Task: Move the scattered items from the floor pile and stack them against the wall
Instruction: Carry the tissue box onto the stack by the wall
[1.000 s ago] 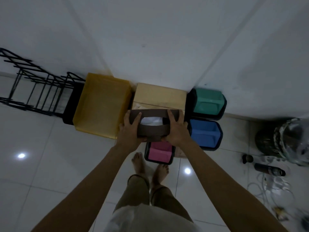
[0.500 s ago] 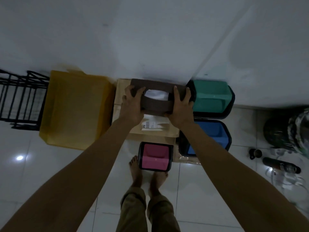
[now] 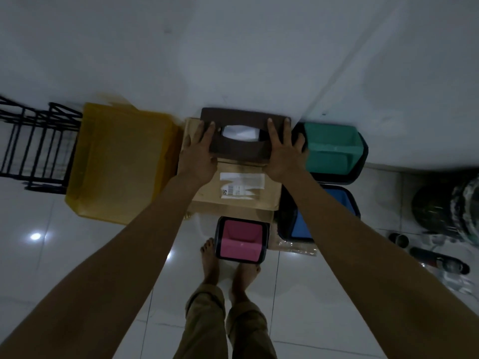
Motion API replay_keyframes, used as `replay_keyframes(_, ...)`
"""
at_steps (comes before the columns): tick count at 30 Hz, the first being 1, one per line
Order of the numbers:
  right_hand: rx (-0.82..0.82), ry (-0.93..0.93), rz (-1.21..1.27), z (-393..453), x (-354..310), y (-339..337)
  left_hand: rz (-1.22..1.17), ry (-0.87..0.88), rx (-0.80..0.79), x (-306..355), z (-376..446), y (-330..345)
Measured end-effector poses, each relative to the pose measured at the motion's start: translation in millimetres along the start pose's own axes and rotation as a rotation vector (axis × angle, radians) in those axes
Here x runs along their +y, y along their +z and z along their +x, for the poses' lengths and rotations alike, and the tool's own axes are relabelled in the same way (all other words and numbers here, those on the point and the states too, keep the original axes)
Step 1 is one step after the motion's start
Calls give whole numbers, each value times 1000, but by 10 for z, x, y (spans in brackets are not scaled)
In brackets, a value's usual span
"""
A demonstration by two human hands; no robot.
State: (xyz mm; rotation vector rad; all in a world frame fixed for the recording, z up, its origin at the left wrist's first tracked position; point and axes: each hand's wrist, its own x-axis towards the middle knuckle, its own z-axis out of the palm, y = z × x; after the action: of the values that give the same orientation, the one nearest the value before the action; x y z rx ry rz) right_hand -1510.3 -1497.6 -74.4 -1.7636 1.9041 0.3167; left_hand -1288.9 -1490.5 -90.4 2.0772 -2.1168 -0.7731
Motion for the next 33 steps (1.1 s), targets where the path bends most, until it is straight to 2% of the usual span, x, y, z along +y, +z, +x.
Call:
replay_keyframes(3,21,-7,155,-315,-77,-97,-226,-19,65,109,-328,-118)
replay_keyframes(6,96,-2,346,-719,-204,-81,-408,-63,53,242,-819,-210)
replay_keyframes(9,97,-24,491,-1112,-333,-31,-478,-145,-16,314,-1302,-301)
replay_keyframes(13,-20,-81,555,-1578,-470,-45,-483,-143,-102,258,-1733,-468)
replay_keyframes(19,-63,-108,636,-2159,-610,-72,-529,-125,-60,230,-2232,-800)
replay_keyframes(27,-116,-110,649,-2899,-861,-10,-709,-187,104,150,-3276,-962)
replay_keyframes(33,-260,-322,389,-3656,-1596,201,-678,-333,287,-369,-4612,-1024)
